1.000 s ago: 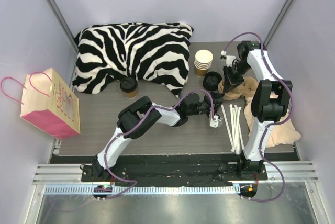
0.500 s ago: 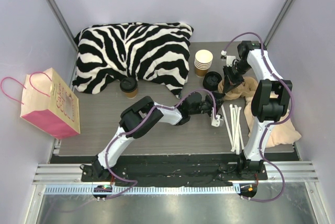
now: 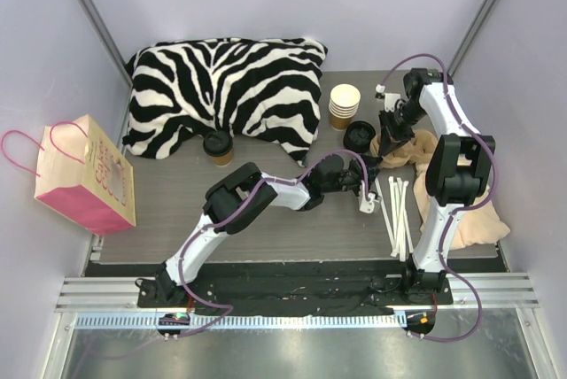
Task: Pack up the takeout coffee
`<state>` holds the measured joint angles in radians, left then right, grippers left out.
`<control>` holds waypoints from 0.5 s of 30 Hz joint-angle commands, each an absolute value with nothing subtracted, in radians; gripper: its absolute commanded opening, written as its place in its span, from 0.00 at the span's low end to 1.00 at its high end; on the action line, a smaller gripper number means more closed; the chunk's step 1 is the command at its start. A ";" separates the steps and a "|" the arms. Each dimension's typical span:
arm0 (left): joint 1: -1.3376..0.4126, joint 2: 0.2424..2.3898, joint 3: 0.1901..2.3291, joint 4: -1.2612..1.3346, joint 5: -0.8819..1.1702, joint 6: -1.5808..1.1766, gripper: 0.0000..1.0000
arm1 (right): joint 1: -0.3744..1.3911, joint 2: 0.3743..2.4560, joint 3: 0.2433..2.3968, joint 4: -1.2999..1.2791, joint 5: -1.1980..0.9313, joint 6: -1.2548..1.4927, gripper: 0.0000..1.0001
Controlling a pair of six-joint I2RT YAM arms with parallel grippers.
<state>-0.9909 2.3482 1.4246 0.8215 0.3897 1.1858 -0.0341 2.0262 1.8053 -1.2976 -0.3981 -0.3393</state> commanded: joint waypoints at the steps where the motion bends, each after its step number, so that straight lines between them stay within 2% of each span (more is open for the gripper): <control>1: -0.994 2.367 1.473 0.824 0.383 1.175 0.46 | -0.031 2.025 1.838 -1.348 -0.437 -0.331 0.01; 15: -0.979 2.381 1.456 0.790 0.380 1.172 0.43 | -0.034 2.025 1.855 -1.365 -0.434 -0.342 0.01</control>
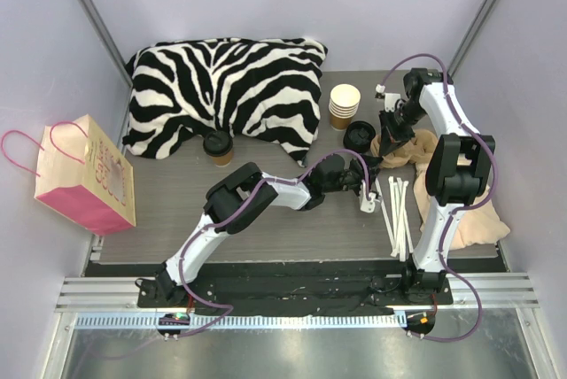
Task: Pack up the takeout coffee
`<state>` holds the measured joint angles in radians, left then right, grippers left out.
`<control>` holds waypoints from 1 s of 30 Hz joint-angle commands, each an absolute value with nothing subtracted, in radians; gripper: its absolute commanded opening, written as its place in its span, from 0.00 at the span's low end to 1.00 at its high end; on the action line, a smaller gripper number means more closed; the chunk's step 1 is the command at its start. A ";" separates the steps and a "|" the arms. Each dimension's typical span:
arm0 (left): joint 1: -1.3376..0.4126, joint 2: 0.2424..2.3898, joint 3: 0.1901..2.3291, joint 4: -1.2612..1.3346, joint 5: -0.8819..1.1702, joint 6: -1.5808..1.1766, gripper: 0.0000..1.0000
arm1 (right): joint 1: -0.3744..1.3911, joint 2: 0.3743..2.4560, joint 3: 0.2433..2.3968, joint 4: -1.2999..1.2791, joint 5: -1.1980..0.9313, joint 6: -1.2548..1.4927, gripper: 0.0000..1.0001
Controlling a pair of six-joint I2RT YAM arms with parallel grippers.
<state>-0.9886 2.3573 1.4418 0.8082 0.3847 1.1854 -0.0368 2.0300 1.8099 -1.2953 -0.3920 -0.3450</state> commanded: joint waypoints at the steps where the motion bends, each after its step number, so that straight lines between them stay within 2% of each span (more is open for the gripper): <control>1: -0.977 2.379 1.453 0.790 0.380 1.173 0.43 | -0.034 2.026 1.856 -1.365 -0.433 -0.342 0.01; 30: -0.965 2.407 1.384 0.775 0.417 1.281 0.42 | -0.054 2.042 1.893 -1.396 -0.449 -0.353 0.01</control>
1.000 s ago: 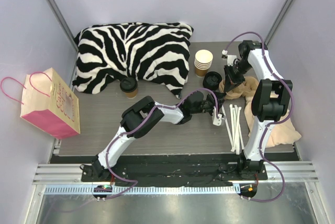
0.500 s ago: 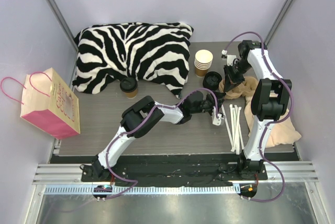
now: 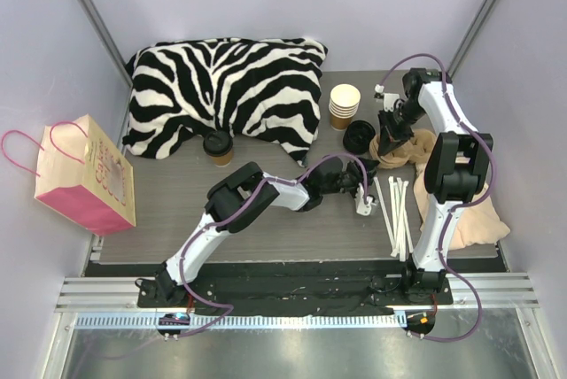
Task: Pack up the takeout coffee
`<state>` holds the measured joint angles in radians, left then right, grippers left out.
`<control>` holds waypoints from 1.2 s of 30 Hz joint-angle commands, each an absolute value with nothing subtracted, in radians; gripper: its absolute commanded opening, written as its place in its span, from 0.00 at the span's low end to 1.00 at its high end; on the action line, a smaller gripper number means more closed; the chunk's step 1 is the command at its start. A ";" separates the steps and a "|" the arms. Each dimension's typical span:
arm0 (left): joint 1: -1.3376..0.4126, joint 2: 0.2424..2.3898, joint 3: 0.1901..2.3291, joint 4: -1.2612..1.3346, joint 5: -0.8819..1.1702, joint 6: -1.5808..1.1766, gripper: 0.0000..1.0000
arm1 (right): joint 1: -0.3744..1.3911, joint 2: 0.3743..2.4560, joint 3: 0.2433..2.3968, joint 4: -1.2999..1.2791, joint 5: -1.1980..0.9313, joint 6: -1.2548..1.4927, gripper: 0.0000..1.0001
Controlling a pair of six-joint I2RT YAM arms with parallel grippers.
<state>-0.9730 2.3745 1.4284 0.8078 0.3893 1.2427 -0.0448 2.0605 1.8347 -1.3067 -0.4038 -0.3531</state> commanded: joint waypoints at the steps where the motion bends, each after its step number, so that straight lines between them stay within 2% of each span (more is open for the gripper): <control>1: -0.965 2.407 1.378 0.779 0.417 1.285 0.42 | -0.054 2.042 1.896 -1.397 -0.451 -0.353 0.01; 12: -0.968 2.379 1.367 0.813 0.411 1.227 0.42 | -0.055 2.040 1.911 -1.410 -0.434 -0.359 0.01; 22: -0.991 2.261 1.289 0.910 0.460 1.160 0.50 | -0.055 2.020 1.919 -1.411 -0.422 -0.359 0.01; 36: -1.003 2.295 1.379 0.922 0.433 1.147 0.53 | -0.054 2.005 1.916 -1.411 -0.405 -0.362 0.01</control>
